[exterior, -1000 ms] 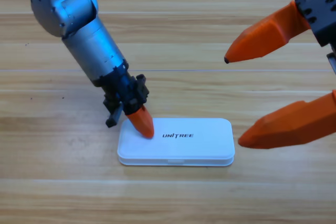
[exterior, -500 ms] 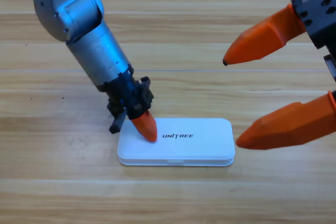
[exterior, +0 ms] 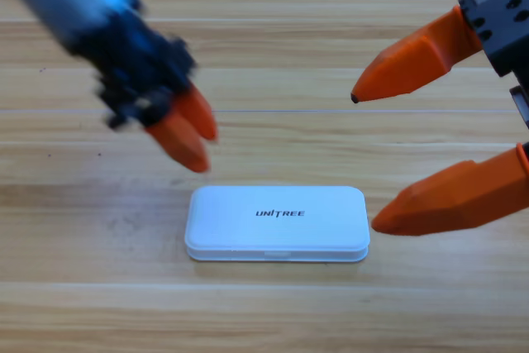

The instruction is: Clean up eraser and pencils

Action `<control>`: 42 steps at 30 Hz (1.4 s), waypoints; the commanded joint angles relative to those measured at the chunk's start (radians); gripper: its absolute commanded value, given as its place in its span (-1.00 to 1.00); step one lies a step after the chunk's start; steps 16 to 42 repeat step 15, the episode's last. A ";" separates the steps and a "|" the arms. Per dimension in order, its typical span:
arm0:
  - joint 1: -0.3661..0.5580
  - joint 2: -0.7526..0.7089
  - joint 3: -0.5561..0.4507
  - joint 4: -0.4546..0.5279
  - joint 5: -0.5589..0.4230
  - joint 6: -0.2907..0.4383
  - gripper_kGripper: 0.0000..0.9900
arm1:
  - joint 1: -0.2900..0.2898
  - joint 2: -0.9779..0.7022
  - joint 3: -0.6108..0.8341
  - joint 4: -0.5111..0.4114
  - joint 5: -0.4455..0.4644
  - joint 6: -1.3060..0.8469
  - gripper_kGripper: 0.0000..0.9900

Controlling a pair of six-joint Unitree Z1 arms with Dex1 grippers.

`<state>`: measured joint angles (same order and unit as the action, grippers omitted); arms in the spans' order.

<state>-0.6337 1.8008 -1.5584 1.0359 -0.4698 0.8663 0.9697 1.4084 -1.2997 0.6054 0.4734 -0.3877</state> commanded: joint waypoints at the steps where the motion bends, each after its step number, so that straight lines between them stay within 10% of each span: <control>1: -0.018 -0.218 0.139 0.013 -0.035 -0.044 0.35 | -0.017 0.023 0.008 -0.009 0.010 0.009 1.00; 5: -0.018 -0.282 0.209 -0.004 -0.044 -0.050 0.99 | -0.017 0.023 0.008 -0.009 0.005 0.009 1.00; 15: -0.018 -0.403 0.271 -0.099 0.056 -0.233 1.00 | -0.017 0.023 0.010 -0.007 0.004 0.009 1.00; 42: -0.018 -0.403 0.271 -0.099 0.056 -0.233 1.00 | -0.017 0.023 0.010 -0.007 0.004 0.009 1.00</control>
